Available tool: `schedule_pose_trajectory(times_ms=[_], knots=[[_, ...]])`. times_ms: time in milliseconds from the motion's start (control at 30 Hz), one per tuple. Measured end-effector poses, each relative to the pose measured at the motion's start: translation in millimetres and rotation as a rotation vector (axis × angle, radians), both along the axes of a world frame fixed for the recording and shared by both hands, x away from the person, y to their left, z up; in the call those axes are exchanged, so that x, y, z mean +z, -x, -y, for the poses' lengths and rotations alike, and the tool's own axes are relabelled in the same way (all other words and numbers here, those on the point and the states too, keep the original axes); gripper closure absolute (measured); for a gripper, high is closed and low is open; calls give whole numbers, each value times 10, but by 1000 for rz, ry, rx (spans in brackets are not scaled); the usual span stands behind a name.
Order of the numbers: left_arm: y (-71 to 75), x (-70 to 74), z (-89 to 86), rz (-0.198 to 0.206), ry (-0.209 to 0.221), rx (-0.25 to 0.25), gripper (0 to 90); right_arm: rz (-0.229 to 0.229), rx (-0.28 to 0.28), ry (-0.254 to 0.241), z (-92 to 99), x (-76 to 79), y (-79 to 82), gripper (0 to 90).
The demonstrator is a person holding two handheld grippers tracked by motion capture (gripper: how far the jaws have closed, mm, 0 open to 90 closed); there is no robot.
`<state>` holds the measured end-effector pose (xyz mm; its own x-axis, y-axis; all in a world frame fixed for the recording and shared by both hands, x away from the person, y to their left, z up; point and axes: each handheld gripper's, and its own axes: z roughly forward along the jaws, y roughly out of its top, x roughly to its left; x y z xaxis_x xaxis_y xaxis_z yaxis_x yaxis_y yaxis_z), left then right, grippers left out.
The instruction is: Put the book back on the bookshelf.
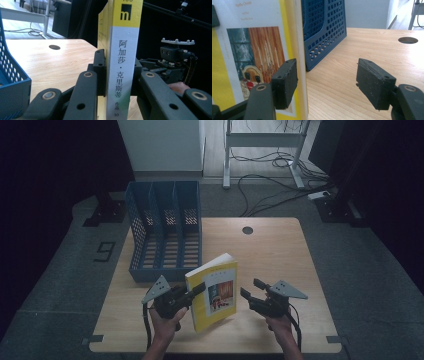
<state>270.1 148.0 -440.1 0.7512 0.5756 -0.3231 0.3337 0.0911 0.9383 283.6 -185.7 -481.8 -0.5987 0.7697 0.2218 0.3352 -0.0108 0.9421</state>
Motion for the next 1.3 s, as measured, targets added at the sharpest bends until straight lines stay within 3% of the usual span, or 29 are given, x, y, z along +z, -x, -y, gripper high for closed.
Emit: schedule_pose_trajectory(times_ms=[633,1300], knots=[[-5,45,-93,0,11,15,755,-53,-22,23,32,-95,-67,325],[-6,94,-201,7,31,30,755,-81,-41,59,36,-202,-119,325]])
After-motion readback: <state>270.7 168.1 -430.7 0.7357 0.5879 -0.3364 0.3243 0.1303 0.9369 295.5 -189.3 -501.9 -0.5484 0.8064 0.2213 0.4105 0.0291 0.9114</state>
